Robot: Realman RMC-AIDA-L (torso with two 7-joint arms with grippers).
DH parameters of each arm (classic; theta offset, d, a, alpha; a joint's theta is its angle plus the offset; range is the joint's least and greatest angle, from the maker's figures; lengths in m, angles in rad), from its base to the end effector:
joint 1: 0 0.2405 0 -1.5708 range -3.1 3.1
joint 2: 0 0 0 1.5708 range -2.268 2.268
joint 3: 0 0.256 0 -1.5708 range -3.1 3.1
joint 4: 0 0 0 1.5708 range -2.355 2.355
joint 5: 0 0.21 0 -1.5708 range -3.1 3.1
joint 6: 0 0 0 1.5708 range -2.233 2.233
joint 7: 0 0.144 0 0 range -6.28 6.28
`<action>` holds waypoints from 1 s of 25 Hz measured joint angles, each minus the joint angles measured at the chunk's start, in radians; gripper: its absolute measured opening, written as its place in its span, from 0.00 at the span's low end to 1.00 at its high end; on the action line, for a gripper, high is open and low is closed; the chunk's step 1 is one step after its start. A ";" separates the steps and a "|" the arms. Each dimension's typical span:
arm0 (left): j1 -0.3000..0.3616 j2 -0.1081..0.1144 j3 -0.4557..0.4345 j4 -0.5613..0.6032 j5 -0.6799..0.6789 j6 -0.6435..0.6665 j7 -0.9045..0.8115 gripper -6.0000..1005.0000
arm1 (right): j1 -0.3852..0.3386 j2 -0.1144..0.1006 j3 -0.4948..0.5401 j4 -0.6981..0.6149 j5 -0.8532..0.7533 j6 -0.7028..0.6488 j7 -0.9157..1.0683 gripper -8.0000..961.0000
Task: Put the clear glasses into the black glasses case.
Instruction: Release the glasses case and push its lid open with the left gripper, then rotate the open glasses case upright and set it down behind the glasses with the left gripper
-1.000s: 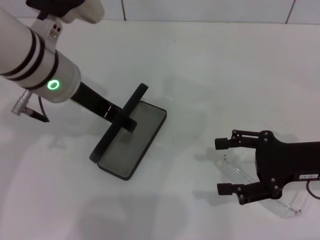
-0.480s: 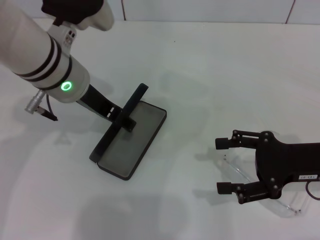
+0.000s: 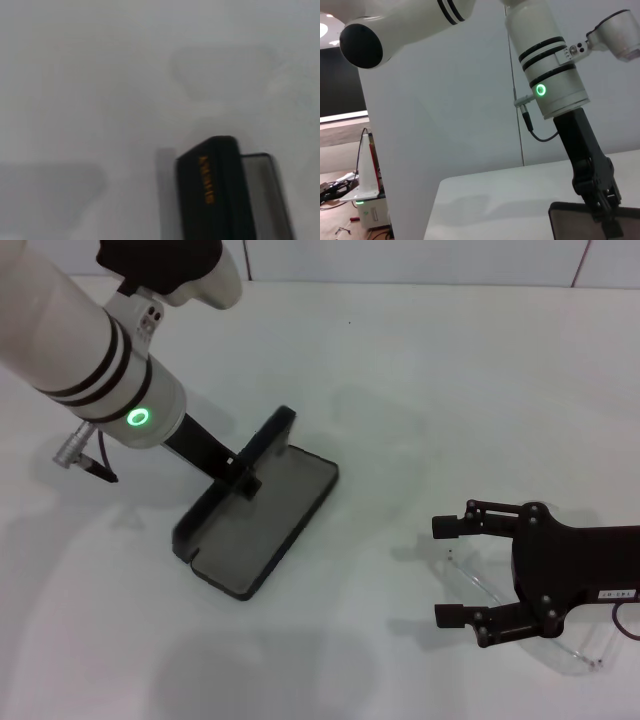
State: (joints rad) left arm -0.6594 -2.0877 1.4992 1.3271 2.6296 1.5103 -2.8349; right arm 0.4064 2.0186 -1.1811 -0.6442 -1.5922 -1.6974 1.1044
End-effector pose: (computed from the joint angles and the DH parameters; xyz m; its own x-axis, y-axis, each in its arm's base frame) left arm -0.1591 0.3594 -0.0219 0.6426 0.7489 -0.1618 0.6078 -0.6268 -0.4875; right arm 0.2423 0.2769 -0.0180 0.8164 -0.0833 -0.5715 -0.1100 -0.9939 -0.0121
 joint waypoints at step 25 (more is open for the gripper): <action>0.076 -0.003 0.091 0.192 -0.103 -0.244 0.714 0.20 | 0.000 0.002 0.000 0.087 0.051 0.007 -0.037 0.91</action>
State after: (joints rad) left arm -0.5833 -2.0905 1.5906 1.5190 2.5267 1.2664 -2.1205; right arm 0.4065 2.0204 -1.1807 -0.5572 -1.5411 -1.6905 1.0673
